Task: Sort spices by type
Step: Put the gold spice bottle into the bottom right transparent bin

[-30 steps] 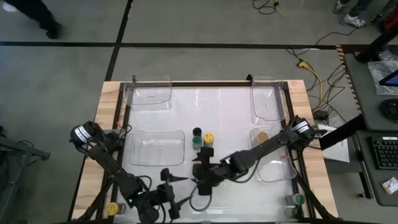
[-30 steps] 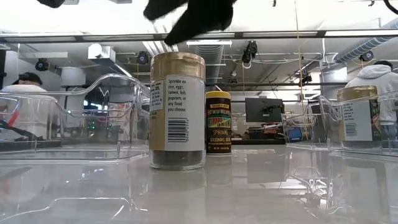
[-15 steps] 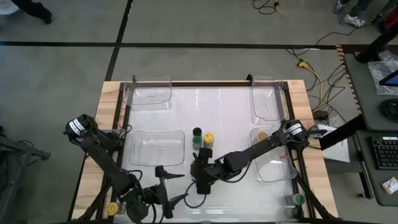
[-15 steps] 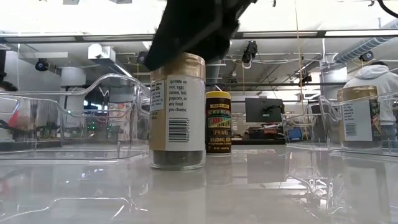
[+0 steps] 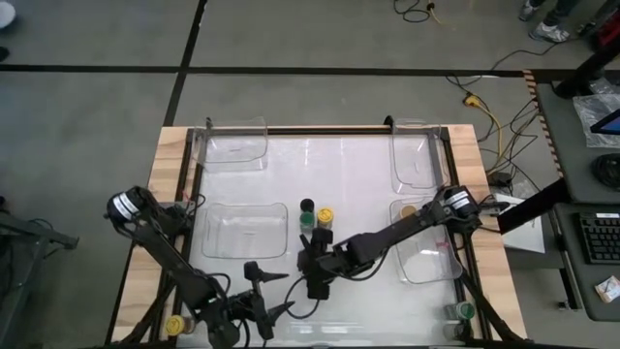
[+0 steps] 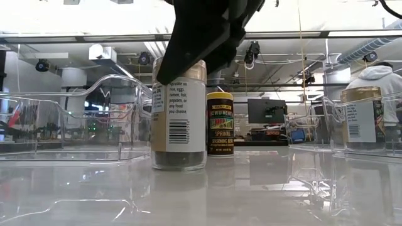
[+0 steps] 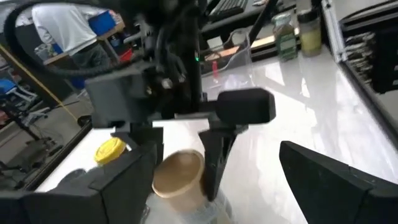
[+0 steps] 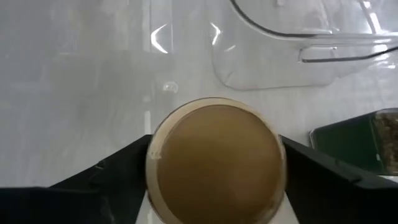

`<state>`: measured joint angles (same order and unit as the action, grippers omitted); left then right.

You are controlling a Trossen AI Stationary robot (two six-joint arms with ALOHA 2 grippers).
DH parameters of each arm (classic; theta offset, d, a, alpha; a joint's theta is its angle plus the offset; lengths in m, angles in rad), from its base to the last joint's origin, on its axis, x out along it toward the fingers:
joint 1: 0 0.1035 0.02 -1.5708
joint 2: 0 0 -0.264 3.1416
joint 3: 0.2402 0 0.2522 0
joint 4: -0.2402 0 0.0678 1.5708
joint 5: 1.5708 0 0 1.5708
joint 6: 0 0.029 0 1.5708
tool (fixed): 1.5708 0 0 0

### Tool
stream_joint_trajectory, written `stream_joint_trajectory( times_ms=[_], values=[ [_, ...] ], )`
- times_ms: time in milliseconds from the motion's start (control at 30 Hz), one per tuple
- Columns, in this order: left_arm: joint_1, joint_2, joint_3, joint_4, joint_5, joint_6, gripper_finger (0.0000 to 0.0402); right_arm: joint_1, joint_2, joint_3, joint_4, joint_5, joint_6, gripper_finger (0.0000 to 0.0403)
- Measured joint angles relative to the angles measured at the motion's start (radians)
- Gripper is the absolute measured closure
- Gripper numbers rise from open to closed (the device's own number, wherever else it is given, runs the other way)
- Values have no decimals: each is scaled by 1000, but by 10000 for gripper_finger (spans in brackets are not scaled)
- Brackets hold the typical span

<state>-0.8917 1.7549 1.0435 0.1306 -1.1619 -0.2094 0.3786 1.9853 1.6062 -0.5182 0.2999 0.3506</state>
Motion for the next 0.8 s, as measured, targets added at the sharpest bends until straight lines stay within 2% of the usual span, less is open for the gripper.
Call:
stream_joint_trajectory(
  times_ms=[133, 233, 433, 633, 800],
  values=[
    [0, 16, -32, -2, -37, -54, 79, -3, 8, -1, 5, 4, 30, 132],
    [-2, 16, -66, -4, -88, -105, 79, -4, 10, 0, 4, 7, 60, 132],
    [-5, 12, -111, -6, -78, -153, 79, 20, -50, -3, -56, 16, 116, 130],
    [-4, 12, -115, -6, -70, -167, 79, 81, -195, 3, -254, 64, 244, 132],
    [-2, 12, -111, -3, -70, -169, 79, 152, -332, 3, -500, 77, 462, 130]
  ],
)
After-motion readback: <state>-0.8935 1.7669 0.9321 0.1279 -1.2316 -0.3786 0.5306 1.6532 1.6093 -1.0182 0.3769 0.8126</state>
